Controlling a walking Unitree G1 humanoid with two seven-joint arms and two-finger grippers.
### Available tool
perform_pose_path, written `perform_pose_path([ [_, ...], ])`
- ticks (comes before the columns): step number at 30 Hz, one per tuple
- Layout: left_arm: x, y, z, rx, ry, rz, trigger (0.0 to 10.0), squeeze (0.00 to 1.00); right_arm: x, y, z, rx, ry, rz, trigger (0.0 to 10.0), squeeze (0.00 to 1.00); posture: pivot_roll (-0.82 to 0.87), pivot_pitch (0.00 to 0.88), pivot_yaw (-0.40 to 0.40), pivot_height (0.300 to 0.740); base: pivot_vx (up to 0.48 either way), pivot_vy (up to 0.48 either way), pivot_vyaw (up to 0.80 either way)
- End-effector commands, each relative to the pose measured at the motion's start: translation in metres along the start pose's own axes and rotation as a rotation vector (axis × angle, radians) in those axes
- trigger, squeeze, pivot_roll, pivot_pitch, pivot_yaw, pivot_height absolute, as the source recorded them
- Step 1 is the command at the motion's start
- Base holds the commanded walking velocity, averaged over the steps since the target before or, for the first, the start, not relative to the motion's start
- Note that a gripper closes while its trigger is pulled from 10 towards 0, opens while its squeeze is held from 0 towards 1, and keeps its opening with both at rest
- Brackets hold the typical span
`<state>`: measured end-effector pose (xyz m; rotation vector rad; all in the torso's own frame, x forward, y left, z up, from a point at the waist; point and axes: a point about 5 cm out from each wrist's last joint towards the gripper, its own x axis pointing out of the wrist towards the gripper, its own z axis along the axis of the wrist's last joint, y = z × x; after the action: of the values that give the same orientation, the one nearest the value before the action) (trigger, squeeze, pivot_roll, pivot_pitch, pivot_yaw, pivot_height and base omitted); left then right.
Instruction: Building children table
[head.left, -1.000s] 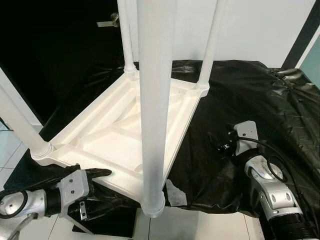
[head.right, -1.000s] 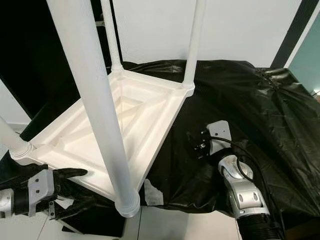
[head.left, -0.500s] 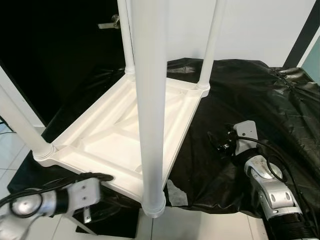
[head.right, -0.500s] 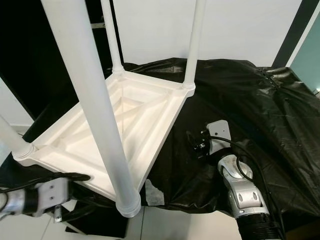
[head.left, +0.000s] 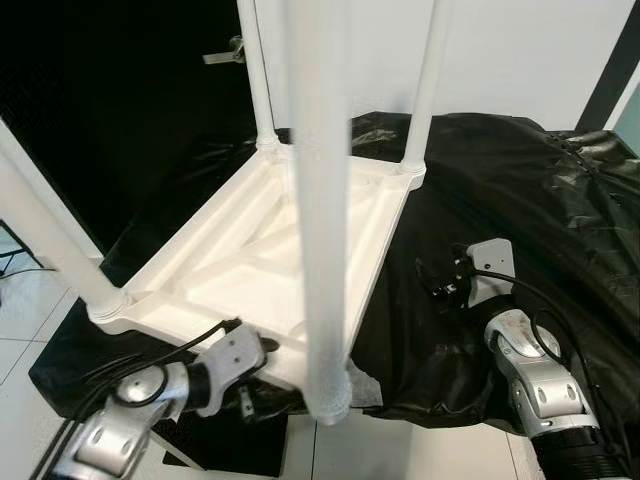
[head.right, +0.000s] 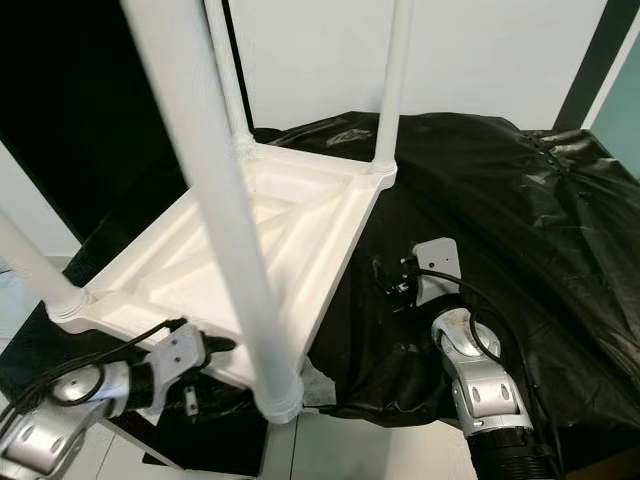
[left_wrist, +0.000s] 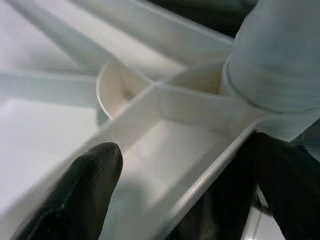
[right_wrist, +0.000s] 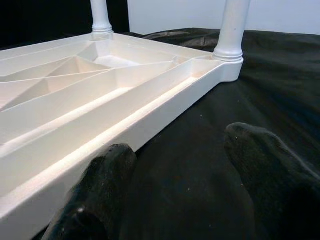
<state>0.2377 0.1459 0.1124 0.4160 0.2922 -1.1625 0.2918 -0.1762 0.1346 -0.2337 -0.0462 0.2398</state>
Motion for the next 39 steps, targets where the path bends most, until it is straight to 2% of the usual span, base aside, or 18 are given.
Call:
perform_pose_path([
  [1,-0.007,0.031,0.014,0.001,-0.053,0.484,10.0,0.00,-0.001,0.000,0.000,0.006,0.005,0.002,10.0,0.00,-0.02,0.000,0.051,0.740,0.000,0.000,0.00],
  [5,0.002,0.034,0.021,-0.010,-0.071,0.484,10.0,0.00,-0.001,0.000,0.000,0.009,0.007,0.003,10.0,0.00,-0.02,0.000,0.053,0.740,0.000,0.000,0.00],
  [8,0.022,0.035,0.023,0.014,-0.036,0.472,10.0,0.00,-0.004,0.006,0.002,0.057,-0.006,0.029,10.0,0.00,-0.03,0.000,0.056,0.740,0.000,0.000,0.00],
  [10,0.026,0.035,0.023,0.015,-0.028,0.470,10.0,0.00,-0.005,0.009,0.003,0.069,-0.011,0.038,10.0,0.00,-0.03,0.000,0.057,0.740,0.000,0.000,0.00],
  [14,0.037,0.038,0.023,0.049,0.015,0.470,10.0,0.00,-0.016,0.013,0.006,0.082,-0.050,0.050,10.0,0.00,-0.04,0.000,0.058,0.740,0.000,0.000,0.00],
  [16,0.039,0.038,0.024,0.054,0.019,0.466,10.0,0.00,-0.021,0.015,0.008,0.071,-0.064,0.086,10.0,0.00,-0.05,0.000,0.063,0.740,0.000,0.000,0.00],
  [17,0.040,0.038,0.026,0.043,0.003,0.455,10.0,0.00,-0.029,0.019,0.009,0.070,-0.076,0.137,10.0,0.00,-0.06,0.000,0.070,0.740,0.000,0.000,0.00],
  [21,0.031,0.045,0.032,-0.018,-0.056,0.435,10.0,0.00,-0.055,0.029,0.012,0.096,-0.072,0.290,10.0,0.00,-0.07,0.000,0.080,0.740,0.000,0.000,0.00],
  [23,0.030,0.046,0.034,-0.026,-0.068,0.433,10.0,0.00,-0.058,0.030,0.012,0.103,-0.067,0.311,10.0,0.00,-0.07,0.000,0.080,0.740,0.000,0.000,0.00],
  [25,0.021,0.049,0.035,-0.036,-0.106,0.401,10.0,0.00,-0.070,0.032,0.013,0.099,-0.031,0.420,10.0,0.00,-0.08,0.000,0.086,0.740,0.000,0.000,0.00],
  [26,0.021,0.049,0.035,-0.036,-0.106,0.401,10.0,0.00,-0.070,0.032,0.013,0.099,-0.031,0.420,10.0,0.00,-0.08,0.000,0.086,0.740,0.000,0.000,0.00],
  [29,0.006,0.051,0.037,-0.040,-0.157,0.355,10.0,0.00,-0.081,0.036,0.016,0.098,0.019,0.574,10.0,0.00,-0.08,0.000,0.085,0.740,0.000,0.000,0.00],
  [30,0.006,0.051,0.037,-0.040,-0.157,0.355,10.0,0.00,-0.081,0.036,0.016,0.098,0.019,0.574,10.0,0.00,-0.08,0.000,0.085,0.740,0.000,0.000,0.00],
  [32,-0.004,0.051,0.041,-0.042,-0.199,0.310,10.0,0.00,-0.087,0.038,0.019,0.082,0.046,0.669,10.0,0.00,-0.08,0.000,0.083,0.740,0.000,0.000,0.00],
  [36,-0.006,0.050,0.041,-0.044,-0.209,0.299,10.0,0.00,-0.089,0.039,0.020,0.073,0.051,0.693,10.0,0.00,-0.08,0.000,0.083,0.740,0.000,0.000,0.00],
  [38,-0.024,0.036,0.044,-0.010,-0.235,0.135,10.0,0.00,-0.095,0.041,0.021,0.024,0.096,0.837,10.0,0.00,-0.05,0.000,0.060,0.740,0.000,0.000,0.00],
  [39,-0.024,0.036,0.044,-0.010,-0.235,0.135,10.0,0.00,-0.095,0.041,0.021,0.024,0.096,0.837,10.0,0.00,-0.05,0.000,0.060,0.740,0.000,0.000,0.00],
])
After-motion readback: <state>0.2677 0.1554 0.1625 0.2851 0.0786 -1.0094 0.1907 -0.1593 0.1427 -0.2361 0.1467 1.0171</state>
